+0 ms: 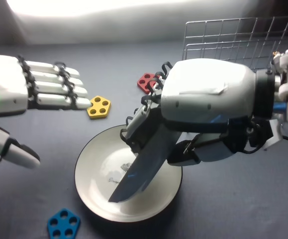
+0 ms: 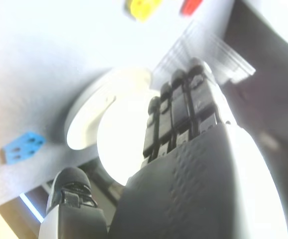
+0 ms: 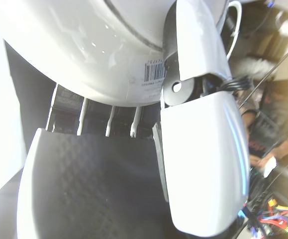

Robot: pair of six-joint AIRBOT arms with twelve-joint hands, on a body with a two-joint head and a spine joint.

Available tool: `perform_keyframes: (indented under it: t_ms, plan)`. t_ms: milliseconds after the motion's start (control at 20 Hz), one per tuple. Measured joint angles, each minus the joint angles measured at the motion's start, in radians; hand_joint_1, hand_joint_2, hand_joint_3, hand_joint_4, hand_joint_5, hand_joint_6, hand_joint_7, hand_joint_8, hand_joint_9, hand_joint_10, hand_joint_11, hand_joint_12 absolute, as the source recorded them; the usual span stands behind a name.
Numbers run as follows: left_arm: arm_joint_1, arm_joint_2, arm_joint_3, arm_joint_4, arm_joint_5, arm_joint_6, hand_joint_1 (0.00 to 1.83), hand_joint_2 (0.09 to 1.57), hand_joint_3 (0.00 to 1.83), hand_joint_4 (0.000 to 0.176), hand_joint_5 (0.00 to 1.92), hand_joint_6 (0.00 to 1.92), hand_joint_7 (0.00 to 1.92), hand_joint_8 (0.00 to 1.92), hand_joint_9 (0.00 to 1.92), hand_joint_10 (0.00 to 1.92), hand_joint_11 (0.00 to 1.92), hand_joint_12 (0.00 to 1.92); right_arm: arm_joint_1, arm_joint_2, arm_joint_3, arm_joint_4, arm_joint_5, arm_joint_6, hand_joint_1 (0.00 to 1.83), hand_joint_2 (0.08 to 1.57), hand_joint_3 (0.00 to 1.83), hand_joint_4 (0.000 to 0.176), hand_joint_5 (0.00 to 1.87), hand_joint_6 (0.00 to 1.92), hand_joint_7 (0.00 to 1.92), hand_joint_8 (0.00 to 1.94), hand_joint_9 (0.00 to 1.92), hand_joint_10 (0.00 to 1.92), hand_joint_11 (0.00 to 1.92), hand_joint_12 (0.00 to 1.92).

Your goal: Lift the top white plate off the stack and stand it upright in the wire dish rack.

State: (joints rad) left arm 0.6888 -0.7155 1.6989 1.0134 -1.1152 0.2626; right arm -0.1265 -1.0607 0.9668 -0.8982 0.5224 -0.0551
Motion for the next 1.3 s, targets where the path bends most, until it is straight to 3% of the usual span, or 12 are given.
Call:
perform_keyframes:
  t_ms: [250, 550, 650, 750, 950, 1200, 1300]
  plan:
    - [0.039, 0.018, 0.035, 0.008, -0.008, -0.003, 0.05, 1.04, 0.00, 0.000, 0.11, 0.00, 0.15, 0.01, 0.15, 0.01, 0.15, 0.02, 0.037, 0.003, 0.041, -0.003, 0.055, 0.157, 1.49, 1.07, 0.00, 0.000, 0.95, 1.00, 1.00, 0.70, 1.06, 0.81, 1.02, 1.33]
    - [0.066, 0.035, 0.079, -0.003, -0.016, 0.002, 0.08, 1.04, 0.00, 0.000, 0.13, 0.01, 0.16, 0.01, 0.15, 0.00, 0.14, 0.01, 0.043, 0.014, 0.071, 0.034, 0.114, 0.167, 1.49, 1.06, 0.00, 0.000, 0.96, 1.01, 1.03, 0.67, 1.05, 0.78, 1.03, 1.27]
    - [0.090, 0.047, 0.082, 0.000, -0.011, 0.060, 0.08, 1.04, 0.00, 0.000, 0.14, 0.01, 0.18, 0.01, 0.16, 0.01, 0.15, 0.01, 0.043, 0.016, 0.097, 0.069, 0.145, 0.222, 1.49, 1.08, 0.00, 0.000, 0.93, 1.07, 0.98, 0.75, 1.01, 0.84, 1.00, 1.31]
    - [0.121, 0.066, 0.083, -0.029, -0.011, 0.115, 0.05, 1.04, 0.00, 0.000, 0.12, 0.00, 0.15, 0.00, 0.14, 0.00, 0.14, 0.01, 0.043, 0.019, 0.111, 0.106, 0.165, 0.239, 1.49, 1.07, 0.00, 0.000, 0.94, 1.04, 1.01, 0.71, 1.05, 0.78, 1.02, 1.28]
    - [0.129, 0.076, 0.127, -0.089, -0.029, 0.151, 0.02, 1.04, 0.00, 0.000, 0.10, 0.01, 0.15, 0.01, 0.15, 0.00, 0.16, 0.02, 0.043, 0.019, 0.139, 0.140, 0.191, 0.274, 1.49, 1.07, 0.00, 0.000, 0.93, 1.04, 0.99, 0.73, 1.05, 0.79, 1.02, 1.31]
    - [0.136, 0.052, 0.177, -0.055, -0.044, 0.187, 0.02, 1.05, 0.00, 0.000, 0.09, 0.00, 0.13, 0.00, 0.13, 0.00, 0.15, 0.01, 0.041, 0.019, 0.186, 0.290, 0.222, 0.277, 1.49, 1.08, 0.00, 0.000, 0.91, 1.06, 0.95, 0.79, 1.03, 0.83, 1.00, 1.34]
    - [0.138, 0.044, 0.188, -0.037, -0.052, 0.191, 0.06, 1.05, 0.00, 0.000, 0.11, 0.01, 0.16, 0.01, 0.16, 0.01, 0.16, 0.02, 0.037, 0.019, 0.200, 0.301, 0.219, 0.289, 1.49, 1.06, 0.00, 0.000, 0.95, 0.99, 1.02, 0.69, 1.06, 0.78, 1.03, 1.30]
